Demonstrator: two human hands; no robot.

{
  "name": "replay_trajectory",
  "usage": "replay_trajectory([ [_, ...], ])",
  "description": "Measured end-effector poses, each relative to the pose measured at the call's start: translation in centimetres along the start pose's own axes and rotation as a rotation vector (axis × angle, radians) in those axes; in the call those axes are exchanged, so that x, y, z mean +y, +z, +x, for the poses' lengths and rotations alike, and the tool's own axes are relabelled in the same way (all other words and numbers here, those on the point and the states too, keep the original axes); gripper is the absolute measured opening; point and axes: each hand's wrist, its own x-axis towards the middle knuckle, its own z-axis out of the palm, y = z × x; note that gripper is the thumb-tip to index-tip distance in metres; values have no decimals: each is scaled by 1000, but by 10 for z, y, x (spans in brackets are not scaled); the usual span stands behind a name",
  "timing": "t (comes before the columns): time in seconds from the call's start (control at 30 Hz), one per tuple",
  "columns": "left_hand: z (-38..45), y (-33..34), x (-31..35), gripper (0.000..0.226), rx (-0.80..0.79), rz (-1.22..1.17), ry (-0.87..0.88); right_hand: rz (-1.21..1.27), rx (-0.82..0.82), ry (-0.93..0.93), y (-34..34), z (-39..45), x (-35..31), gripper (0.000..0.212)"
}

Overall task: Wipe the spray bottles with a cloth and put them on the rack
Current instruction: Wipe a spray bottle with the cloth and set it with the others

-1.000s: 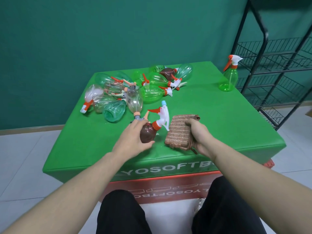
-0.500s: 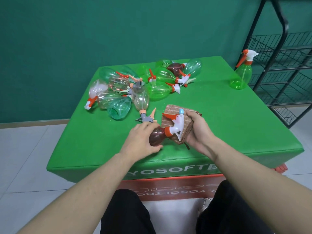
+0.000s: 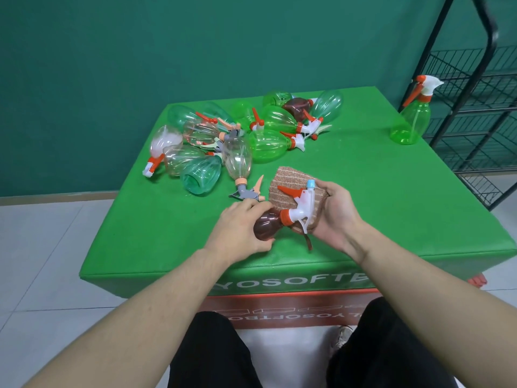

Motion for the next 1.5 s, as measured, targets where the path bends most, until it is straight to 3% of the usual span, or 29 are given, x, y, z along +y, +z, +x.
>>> replay_trajectory([
  [0.2,5,-3,1,77,19,-31,-42,-28,75,-43,-15,-13,-17,46],
  [0.57,10,-7,3,80,-41,-22,-46,-26,66,24,16,13,-6,53],
  [0.83,20,-10,9,78,-86,5,-78,31,165,-91,1,2,-8,50],
  [1.17,27,-18,22,75,-116,17,-179,-174,147,-214,2,-22,6,45],
  [1.37,26,-23,25,80,-123,-19,-240,-303,240,-194,-7,-30,11,40],
  [1.5,16,-23,23,80,-115,-38,-200,-263,297,-171,-11,-28,8,32],
])
